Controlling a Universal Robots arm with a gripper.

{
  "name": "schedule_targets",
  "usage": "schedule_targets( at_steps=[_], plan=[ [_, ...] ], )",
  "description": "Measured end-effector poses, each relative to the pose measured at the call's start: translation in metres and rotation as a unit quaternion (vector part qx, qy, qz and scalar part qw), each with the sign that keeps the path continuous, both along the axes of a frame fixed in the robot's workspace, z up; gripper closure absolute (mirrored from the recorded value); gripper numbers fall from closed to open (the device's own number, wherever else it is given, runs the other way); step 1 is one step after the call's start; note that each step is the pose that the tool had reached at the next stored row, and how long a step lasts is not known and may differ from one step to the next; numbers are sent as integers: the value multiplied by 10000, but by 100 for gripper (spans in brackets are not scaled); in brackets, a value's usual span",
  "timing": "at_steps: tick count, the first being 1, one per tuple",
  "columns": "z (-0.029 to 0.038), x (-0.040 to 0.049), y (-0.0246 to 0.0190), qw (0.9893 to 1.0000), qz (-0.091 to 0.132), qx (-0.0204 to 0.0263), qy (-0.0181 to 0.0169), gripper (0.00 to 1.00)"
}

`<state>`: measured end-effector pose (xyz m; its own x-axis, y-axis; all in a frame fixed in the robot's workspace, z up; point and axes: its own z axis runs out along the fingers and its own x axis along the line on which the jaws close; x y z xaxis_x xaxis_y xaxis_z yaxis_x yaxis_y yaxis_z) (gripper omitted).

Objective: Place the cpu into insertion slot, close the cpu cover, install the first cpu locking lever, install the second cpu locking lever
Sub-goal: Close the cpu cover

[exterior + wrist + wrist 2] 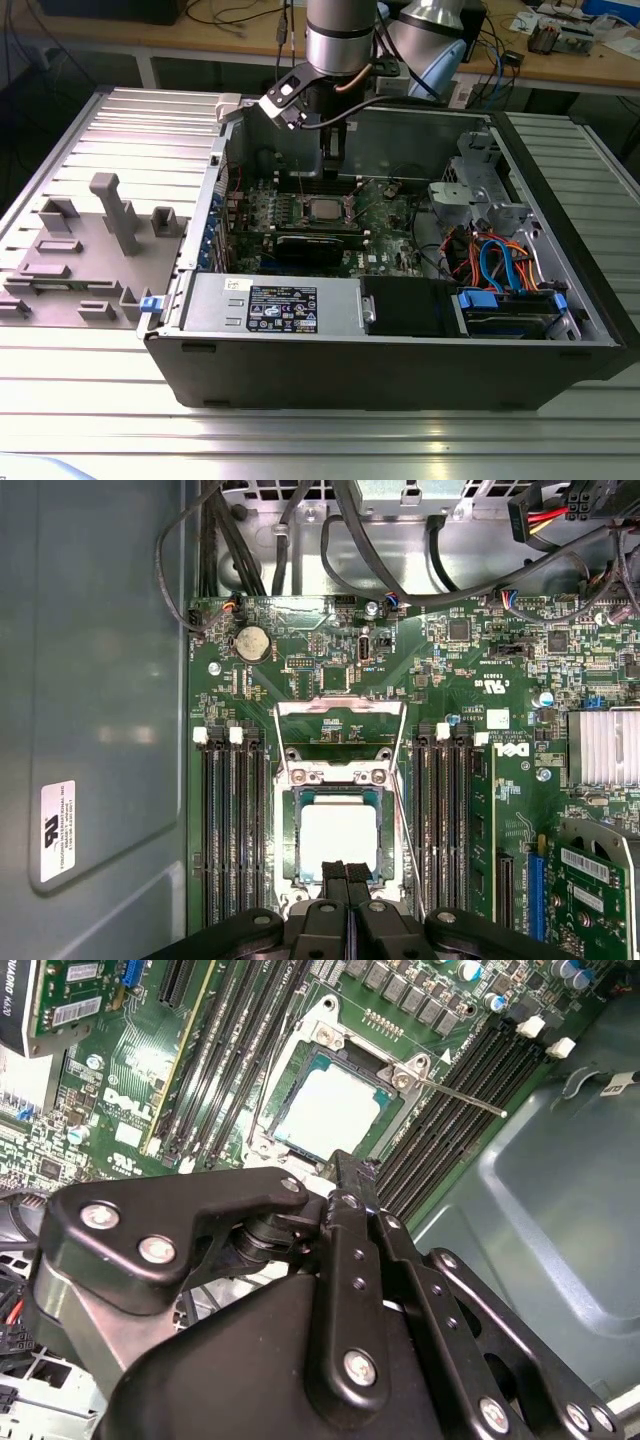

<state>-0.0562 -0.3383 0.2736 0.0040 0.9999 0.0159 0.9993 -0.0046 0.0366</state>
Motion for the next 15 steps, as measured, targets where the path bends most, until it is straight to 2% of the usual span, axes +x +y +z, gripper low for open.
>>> schedule_targets(
  at_steps=[3,6,15],
  plan=[
    [0,0,-1,10000,0,0,0,89],
    [0,50,-1,10000,1,-2,19,89],
    [0,51,-1,10000,0,-3,27,89]
  ],
)
